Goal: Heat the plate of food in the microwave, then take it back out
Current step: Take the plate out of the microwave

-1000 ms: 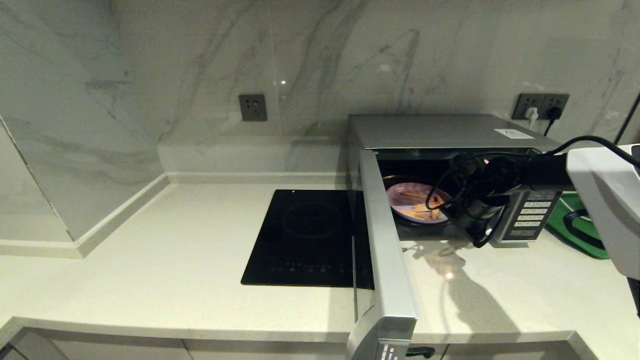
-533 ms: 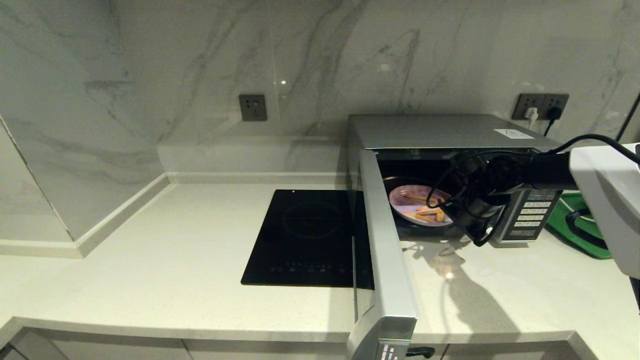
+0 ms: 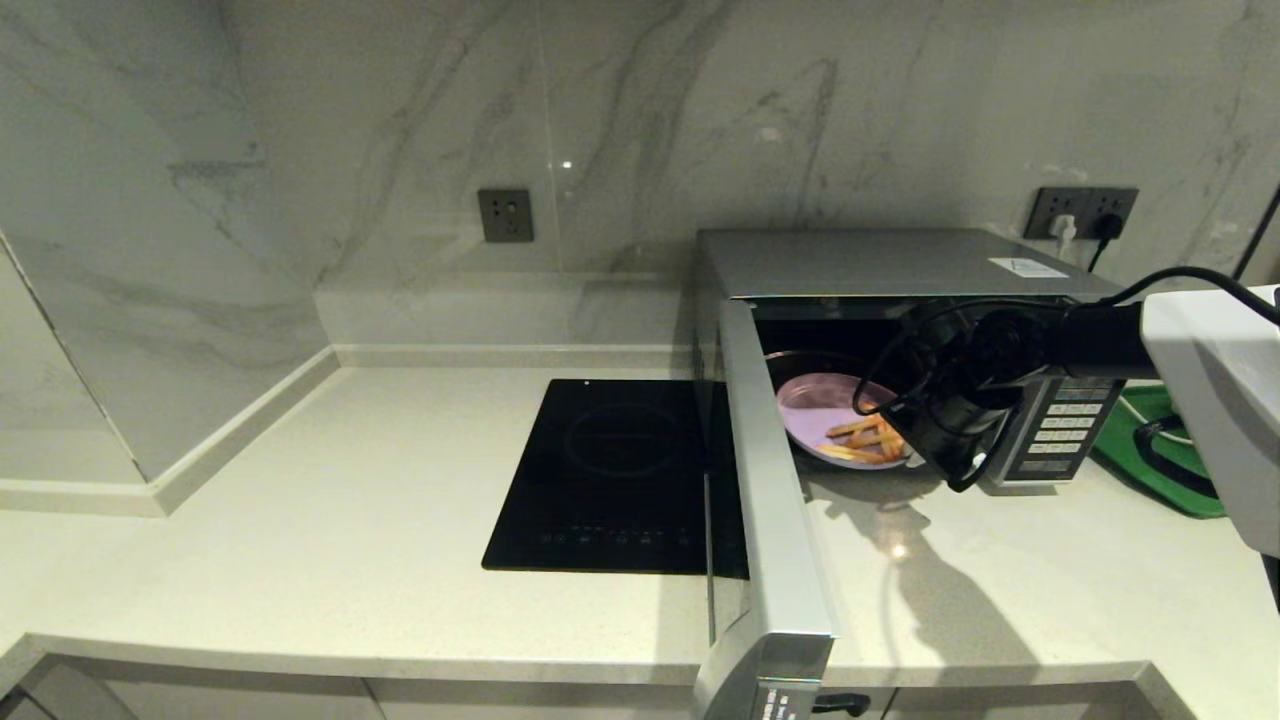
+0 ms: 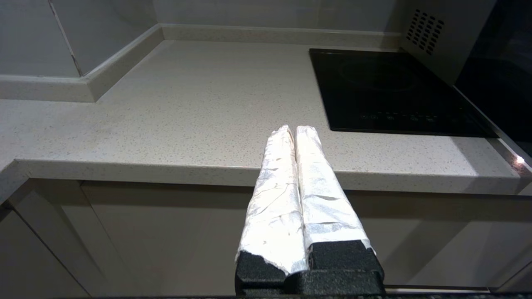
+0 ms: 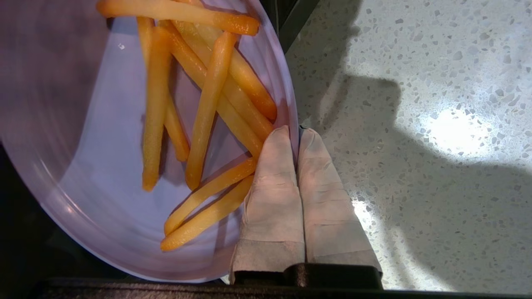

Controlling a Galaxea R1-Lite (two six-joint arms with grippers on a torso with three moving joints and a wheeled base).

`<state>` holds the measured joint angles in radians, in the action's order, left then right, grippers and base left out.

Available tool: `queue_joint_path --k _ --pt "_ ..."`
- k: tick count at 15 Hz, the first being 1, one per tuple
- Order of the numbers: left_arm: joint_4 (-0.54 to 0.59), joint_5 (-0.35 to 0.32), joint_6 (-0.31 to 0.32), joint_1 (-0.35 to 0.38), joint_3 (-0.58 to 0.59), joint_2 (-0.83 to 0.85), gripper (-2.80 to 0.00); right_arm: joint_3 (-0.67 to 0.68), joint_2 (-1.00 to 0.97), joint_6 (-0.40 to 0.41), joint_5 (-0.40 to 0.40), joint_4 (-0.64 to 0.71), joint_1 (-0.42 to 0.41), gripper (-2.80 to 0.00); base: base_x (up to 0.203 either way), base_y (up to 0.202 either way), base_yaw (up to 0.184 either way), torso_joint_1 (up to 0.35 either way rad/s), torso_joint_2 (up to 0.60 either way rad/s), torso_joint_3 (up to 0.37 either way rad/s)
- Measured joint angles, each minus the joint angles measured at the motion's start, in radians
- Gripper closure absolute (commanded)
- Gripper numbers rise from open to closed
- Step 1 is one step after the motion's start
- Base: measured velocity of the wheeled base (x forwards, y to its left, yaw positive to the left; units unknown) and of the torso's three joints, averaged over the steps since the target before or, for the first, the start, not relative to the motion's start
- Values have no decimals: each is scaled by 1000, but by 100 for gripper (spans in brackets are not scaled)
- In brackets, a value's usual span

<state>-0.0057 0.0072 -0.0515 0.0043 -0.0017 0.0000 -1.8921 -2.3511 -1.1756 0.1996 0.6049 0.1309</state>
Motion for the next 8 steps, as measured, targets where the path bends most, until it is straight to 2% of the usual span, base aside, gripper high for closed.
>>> queue_joint_path --k 8 --pt "0 0 0 0 0 0 0 -74 10 -10 -7 1 -2 0 0 0 0 0 0 0"
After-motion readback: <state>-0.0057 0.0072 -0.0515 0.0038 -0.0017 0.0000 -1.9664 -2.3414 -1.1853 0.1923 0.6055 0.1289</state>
